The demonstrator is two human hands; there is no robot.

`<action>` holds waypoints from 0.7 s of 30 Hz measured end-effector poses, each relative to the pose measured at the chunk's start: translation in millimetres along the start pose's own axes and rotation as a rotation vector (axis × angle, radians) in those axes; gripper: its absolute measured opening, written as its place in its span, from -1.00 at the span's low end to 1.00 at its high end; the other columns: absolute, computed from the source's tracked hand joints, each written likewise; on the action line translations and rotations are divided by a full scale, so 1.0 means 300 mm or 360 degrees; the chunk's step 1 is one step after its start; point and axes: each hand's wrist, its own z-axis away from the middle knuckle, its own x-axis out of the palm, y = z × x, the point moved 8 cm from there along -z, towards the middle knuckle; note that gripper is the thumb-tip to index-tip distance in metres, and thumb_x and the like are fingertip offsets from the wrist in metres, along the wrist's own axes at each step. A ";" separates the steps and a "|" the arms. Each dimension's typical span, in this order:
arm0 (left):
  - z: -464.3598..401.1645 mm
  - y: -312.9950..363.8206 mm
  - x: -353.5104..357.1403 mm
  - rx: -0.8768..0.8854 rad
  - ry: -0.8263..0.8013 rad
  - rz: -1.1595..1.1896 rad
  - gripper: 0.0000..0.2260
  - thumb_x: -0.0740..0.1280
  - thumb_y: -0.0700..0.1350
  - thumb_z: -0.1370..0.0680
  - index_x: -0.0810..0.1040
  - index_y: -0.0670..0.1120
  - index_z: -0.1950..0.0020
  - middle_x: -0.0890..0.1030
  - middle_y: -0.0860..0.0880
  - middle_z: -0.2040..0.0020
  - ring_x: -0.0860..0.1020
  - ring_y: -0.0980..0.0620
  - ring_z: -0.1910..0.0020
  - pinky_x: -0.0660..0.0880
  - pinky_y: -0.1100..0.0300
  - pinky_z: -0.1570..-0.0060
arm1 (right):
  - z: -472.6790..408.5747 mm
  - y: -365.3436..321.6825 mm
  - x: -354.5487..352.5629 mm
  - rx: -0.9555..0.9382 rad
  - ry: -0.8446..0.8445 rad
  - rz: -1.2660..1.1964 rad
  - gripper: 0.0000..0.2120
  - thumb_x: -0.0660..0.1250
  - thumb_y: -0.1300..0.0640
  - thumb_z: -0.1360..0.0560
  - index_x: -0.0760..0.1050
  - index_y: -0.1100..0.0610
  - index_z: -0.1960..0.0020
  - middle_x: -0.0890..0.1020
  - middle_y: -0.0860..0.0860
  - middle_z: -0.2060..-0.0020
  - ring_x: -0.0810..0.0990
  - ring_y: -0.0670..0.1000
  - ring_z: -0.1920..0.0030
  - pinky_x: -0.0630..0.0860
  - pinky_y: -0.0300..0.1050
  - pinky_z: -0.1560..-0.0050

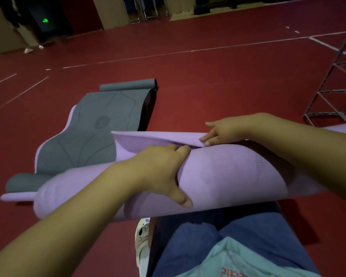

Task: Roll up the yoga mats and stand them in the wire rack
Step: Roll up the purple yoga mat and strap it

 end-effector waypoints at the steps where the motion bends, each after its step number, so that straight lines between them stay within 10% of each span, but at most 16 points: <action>1: -0.005 0.011 -0.001 0.0017 -0.0004 -0.0048 -0.14 0.44 0.40 -0.18 0.27 0.00 -0.33 0.50 0.00 -0.16 0.50 -0.04 -0.07 0.45 0.05 -0.08 | -0.008 0.022 0.012 0.0087 -0.0063 0.0069 -0.40 0.12 -0.26 -0.55 0.03 -0.17 -0.53 -0.07 0.06 -0.55 0.05 0.12 -0.53 0.06 0.00 -0.45; 4: 0.000 0.027 0.010 0.0034 0.0055 -0.0187 -0.15 0.42 0.41 -0.19 0.27 -0.02 -0.30 0.50 0.00 -0.11 0.51 -0.05 -0.02 0.45 0.05 -0.07 | -0.043 0.057 0.025 0.0215 -0.0099 0.0369 -0.24 0.24 -0.15 -0.55 -0.21 -0.16 -0.53 0.04 0.11 -0.54 0.15 0.17 -0.49 0.18 0.08 -0.40; 11: -0.030 -0.036 0.026 -0.0024 -0.0102 0.0157 -0.16 0.45 0.41 -0.15 0.29 0.07 -0.29 0.50 0.05 -0.17 0.50 -0.01 -0.10 0.44 0.07 -0.12 | 0.015 0.103 -0.197 0.0331 0.0968 0.0377 -0.66 0.33 0.07 -0.49 0.51 0.04 -0.26 0.49 0.13 -0.16 0.50 0.20 -0.18 0.46 0.00 -0.07; 21: -0.100 -0.101 0.011 -0.0018 -0.0301 0.0561 -0.09 0.53 0.31 -0.16 0.26 0.13 -0.44 0.46 0.16 -0.27 0.44 0.11 -0.21 0.39 0.13 -0.27 | 0.324 0.041 -0.086 -0.0170 0.1082 -0.0427 -0.66 0.41 -0.15 -0.38 0.61 -0.04 -0.09 0.61 -0.13 0.05 0.57 -0.10 0.02 0.42 -0.22 0.03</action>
